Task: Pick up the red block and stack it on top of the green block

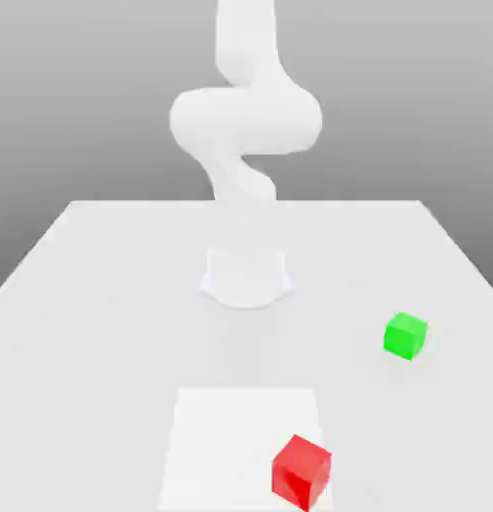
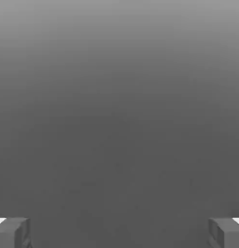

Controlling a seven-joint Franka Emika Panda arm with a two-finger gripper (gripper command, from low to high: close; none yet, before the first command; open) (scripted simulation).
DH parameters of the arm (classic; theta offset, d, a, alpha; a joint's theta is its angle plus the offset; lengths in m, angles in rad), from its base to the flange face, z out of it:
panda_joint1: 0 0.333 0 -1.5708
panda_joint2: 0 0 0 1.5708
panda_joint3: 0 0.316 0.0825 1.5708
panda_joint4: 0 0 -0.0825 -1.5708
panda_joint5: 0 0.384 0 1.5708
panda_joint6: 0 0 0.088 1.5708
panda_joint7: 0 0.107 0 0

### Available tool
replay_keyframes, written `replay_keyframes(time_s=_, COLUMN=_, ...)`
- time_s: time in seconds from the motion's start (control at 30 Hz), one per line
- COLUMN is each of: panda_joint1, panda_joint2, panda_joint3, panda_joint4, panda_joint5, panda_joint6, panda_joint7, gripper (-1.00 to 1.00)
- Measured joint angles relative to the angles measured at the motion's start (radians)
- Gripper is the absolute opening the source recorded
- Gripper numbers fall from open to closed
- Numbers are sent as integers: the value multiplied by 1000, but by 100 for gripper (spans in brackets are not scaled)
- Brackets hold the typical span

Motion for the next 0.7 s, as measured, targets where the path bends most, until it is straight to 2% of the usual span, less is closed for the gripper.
replay_keyframes(time_s=0.33, panda_joint1=166, panda_joint2=371, panda_joint3=-109, panda_joint4=-66, panda_joint5=92, panda_joint6=135, panda_joint7=-364, gripper=0)
replay_keyframes(time_s=0.53, panda_joint1=214, panda_joint2=589, panda_joint3=-120, panda_joint4=-104, panda_joint5=135, panda_joint6=216, panda_joint7=-570, gripper=0)
replay_keyframes(time_s=0.7, panda_joint1=240, panda_joint2=764, panda_joint3=-113, panda_joint4=-138, panda_joint5=121, panda_joint6=287, panda_joint7=-706, gripper=0)
